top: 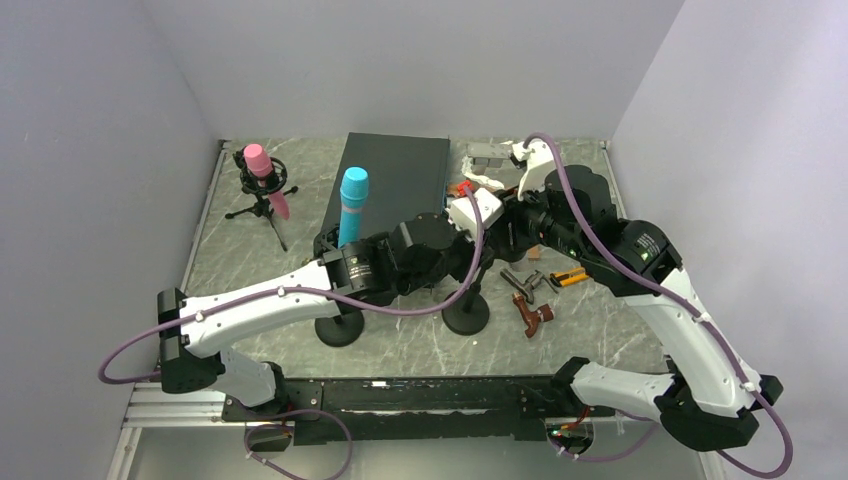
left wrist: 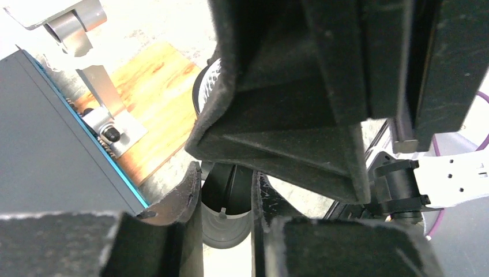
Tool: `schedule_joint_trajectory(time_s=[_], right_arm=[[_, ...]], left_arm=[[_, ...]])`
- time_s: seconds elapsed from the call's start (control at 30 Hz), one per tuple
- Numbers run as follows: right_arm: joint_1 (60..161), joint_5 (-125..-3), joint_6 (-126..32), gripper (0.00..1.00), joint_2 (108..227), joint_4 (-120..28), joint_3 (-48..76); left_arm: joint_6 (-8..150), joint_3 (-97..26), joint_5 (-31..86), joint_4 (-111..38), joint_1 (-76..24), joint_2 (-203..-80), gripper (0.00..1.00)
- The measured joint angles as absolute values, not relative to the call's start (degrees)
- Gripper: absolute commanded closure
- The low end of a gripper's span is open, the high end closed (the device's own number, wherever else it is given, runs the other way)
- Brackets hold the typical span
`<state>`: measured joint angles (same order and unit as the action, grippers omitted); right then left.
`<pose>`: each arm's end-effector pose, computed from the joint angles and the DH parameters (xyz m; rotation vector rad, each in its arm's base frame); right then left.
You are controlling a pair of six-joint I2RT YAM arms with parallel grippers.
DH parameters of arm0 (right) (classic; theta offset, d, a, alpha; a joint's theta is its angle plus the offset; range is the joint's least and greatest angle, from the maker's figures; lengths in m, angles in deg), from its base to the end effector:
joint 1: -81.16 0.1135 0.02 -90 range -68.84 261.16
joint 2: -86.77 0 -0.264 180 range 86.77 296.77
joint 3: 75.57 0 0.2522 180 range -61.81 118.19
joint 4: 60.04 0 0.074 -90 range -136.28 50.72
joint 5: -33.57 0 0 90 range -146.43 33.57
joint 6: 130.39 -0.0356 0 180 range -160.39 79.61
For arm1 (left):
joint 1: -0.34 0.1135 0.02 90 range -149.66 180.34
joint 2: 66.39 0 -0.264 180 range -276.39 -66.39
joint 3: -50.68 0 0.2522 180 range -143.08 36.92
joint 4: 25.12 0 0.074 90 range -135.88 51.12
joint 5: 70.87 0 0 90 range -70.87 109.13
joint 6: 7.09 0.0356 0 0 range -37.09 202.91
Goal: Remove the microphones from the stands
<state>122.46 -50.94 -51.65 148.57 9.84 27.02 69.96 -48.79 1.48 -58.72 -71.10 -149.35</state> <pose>0.1388 0.1174 0.4577 -0.4889 2.0513 0.4581 0.1161 -0.3119 0.4155 0.7409 1.7711 -0.7270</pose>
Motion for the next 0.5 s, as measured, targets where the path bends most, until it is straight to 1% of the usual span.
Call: schedule_joint_trajectory(time_s=[0.03,0.07,0.1,0.2,0.3,0.33,0.5], right_arm=[[122.5,-50.8,-51.6,0.45,148.4,9.8,26.8],[122.5,-50.6,-51.5,0.5,148.2,9.8,26.6],[122.6,-50.5,-51.5,0.6,148.0,9.8,26.4],[122.7,-50.1,-51.3,0.81,147.5,9.7,26.0],[122.8,-49.8,-51.5,0.98,147.1,9.6,25.7],[122.8,-49.7,-51.5,1.0,147.0,9.6,25.7],[122.9,-49.2,-52.0,1.0,147.0,9.5,25.8]], left_arm=[[70.1,-48.6,1.5,-58.5,-71.1,-149.2,1.0],[70.2,-48.3,1.4,-58.4,-71.1,-149.1,1.0],[70.3,-48.1,1.5,-58.4,-71.1,-148.9,1.0],[70.4,-47.8,1.5,-58.4,-70.9,-148.6,1.0],[70.4,-47.5,1.5,-58.1,-70.9,-148.5,1.0],[70.4,-47.3,1.5,-58.0,-70.9,-148.4,1.0],[70.5,-46.5,1.8,-57.5,-70.9,-147.7,1.0]])
